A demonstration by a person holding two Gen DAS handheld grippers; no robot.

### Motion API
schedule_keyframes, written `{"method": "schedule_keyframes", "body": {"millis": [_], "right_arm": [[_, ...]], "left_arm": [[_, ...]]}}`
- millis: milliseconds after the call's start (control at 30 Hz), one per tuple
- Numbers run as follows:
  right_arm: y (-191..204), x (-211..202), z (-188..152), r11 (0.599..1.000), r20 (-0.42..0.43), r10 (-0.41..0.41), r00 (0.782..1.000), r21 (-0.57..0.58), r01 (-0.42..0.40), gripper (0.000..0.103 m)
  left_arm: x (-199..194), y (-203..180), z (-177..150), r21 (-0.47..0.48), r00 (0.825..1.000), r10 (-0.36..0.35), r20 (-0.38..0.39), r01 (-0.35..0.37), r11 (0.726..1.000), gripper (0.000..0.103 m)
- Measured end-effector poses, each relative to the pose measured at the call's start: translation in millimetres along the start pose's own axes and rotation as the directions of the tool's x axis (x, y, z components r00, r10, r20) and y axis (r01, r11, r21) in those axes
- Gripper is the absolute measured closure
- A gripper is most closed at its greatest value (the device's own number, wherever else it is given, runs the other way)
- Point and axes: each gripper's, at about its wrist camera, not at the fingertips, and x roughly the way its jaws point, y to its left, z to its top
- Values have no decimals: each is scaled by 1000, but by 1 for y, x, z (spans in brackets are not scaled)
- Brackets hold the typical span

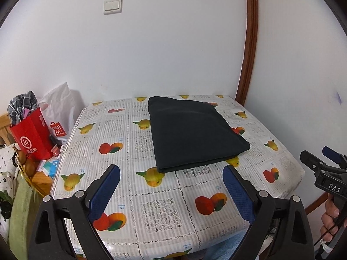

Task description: Fold small clothes

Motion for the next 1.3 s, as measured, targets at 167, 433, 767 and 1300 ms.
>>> {"method": "schedule_keyframes", "body": {"millis": [167, 433, 767, 1300], "right_arm": [[3, -2, -1, 1000, -3, -17, 1000, -11, 17, 0], [2, 0, -4, 1000, -10, -13, 1000, -7, 13, 0], [3, 3, -8, 999, -21, -24, 999, -22, 23, 0], [4, -1, -11, 1000, -17, -15, 1000, -22, 15, 0]], "left_arm": [[-1, -4, -1, 16, 1000, 5, 0, -5, 1000, 7], [0, -3, -2, 16, 1000, 14, -4, -14, 1000, 7], [1, -6, -3, 17, 1000, 20, -12, -19, 1000, 7], [0, -5, -3, 9, 1000, 26, -13, -26, 1000, 7]]}}
